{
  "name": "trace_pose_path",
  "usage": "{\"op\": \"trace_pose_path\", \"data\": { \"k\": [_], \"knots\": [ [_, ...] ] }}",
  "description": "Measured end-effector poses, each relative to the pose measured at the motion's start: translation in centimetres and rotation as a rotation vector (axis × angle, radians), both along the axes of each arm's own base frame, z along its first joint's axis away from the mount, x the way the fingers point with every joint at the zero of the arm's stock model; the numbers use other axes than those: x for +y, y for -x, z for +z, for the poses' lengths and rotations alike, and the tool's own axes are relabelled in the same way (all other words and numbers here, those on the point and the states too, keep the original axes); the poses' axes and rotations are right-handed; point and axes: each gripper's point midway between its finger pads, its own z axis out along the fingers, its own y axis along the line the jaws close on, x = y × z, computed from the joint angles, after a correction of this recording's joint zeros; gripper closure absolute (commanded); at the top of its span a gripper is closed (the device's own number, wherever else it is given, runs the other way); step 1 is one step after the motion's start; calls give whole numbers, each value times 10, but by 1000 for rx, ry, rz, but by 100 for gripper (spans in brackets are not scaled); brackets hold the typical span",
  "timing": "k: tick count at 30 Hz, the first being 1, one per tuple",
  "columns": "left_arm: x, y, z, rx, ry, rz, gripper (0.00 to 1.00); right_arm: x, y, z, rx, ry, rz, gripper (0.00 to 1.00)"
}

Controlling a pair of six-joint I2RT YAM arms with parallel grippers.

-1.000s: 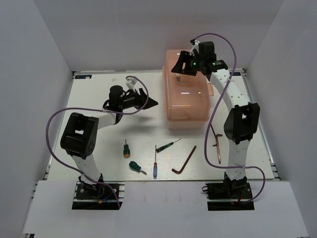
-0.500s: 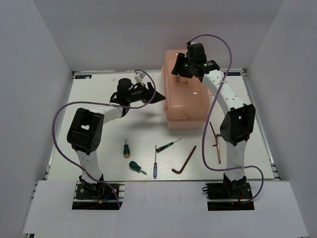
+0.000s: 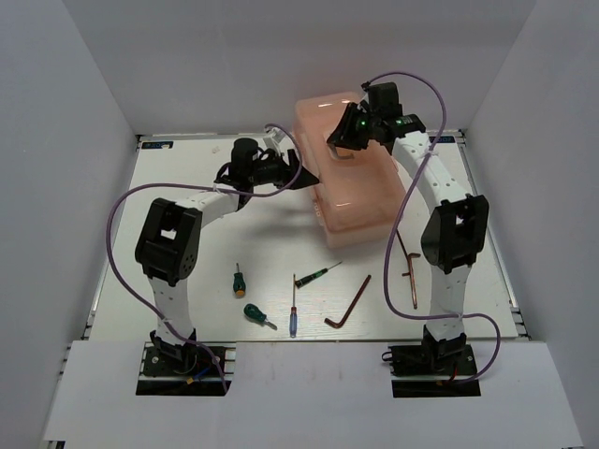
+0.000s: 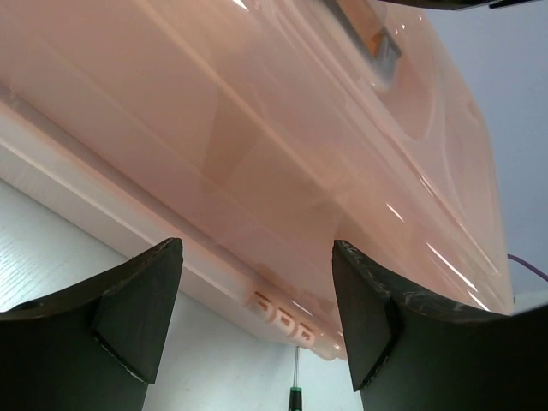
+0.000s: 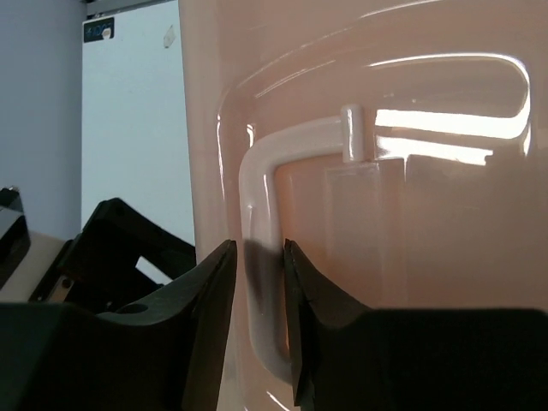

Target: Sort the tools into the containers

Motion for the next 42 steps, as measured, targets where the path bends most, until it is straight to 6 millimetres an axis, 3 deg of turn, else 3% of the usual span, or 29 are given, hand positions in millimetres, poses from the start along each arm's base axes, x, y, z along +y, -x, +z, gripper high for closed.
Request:
{"op": "trace_pose_path", "data": {
  "k": [8,16,20,27,29,33,40,42],
  "knots": [
    [-7,1,-4,19,-24,2,19,-4,9,2,49,-62,17,68],
    [7,-12,-2,5,-75,105,19,-5,11,5,73,-116,31,68],
    [18,-16,29,-64,-79,170,19,-6,11,7,77,-135,38,68],
    [25,-19,113,-237,6,231,19,-8,11,12,87,-167,45,68],
    [22,-25,120,-243,20,240,19,-8,11,13,86,-172,49,68],
    [14,-45,118,-218,39,263,19,-9,13,16,84,-182,54,68],
    [-7,-79,86,-107,47,280,19,-6,16,17,91,-197,73,70],
    [-10,-84,91,-104,59,284,19,-7,16,18,95,-204,74,70]
  ]
}}
